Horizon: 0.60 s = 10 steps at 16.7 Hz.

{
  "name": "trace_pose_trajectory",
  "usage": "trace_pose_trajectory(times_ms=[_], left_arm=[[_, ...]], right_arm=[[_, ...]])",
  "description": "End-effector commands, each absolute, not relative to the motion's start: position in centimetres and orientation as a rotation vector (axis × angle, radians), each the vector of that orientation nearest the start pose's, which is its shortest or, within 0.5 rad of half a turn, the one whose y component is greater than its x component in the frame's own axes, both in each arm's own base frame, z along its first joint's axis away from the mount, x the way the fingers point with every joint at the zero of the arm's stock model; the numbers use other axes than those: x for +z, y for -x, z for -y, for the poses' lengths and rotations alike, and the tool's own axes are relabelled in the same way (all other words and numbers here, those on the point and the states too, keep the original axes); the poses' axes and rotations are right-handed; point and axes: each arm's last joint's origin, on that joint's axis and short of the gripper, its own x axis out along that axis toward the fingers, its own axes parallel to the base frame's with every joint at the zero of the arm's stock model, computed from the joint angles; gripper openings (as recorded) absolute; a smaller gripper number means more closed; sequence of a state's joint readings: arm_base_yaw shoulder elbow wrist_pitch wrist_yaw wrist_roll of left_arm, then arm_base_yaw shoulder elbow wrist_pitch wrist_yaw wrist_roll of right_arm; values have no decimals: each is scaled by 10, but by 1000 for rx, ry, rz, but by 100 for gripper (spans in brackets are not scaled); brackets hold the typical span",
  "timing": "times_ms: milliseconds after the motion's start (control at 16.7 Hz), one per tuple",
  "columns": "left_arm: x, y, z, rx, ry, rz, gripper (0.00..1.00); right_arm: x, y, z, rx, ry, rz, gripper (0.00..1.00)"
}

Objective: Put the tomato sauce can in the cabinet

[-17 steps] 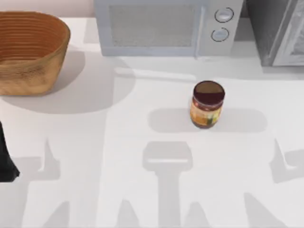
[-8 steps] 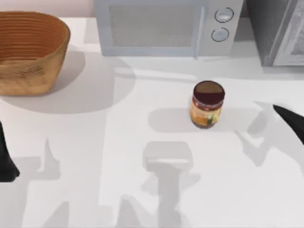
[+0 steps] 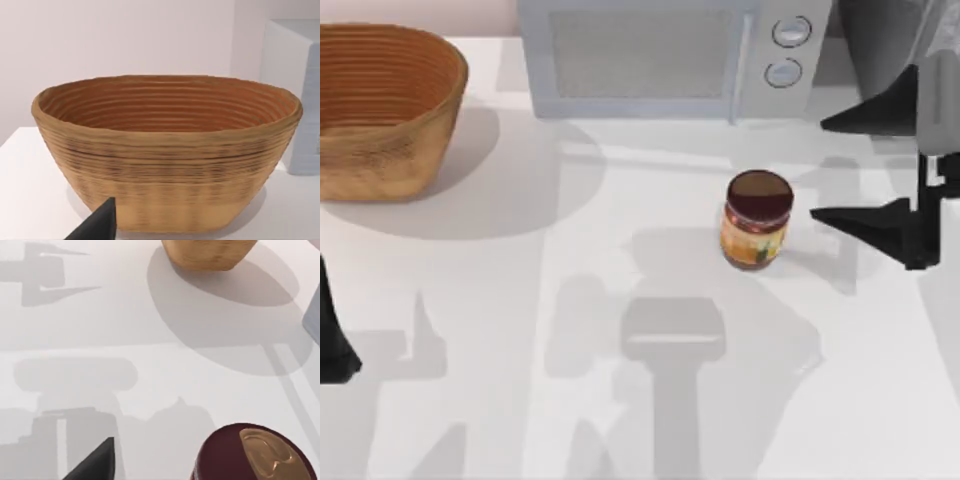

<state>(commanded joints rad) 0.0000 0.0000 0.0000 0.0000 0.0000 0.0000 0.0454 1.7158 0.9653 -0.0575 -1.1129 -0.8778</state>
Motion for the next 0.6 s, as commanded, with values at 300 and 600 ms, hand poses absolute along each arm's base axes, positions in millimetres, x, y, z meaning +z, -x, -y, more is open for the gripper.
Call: trace_pose_trajectory(times_ms=[300,600], left_arm=[[160,-106,1,0,0,0,100],[160,-106,1,0,0,0,100]], right_arm=[[88,-393,-43,1490,175,-138,100],[29,-409,-41,1556,84,-83,100]])
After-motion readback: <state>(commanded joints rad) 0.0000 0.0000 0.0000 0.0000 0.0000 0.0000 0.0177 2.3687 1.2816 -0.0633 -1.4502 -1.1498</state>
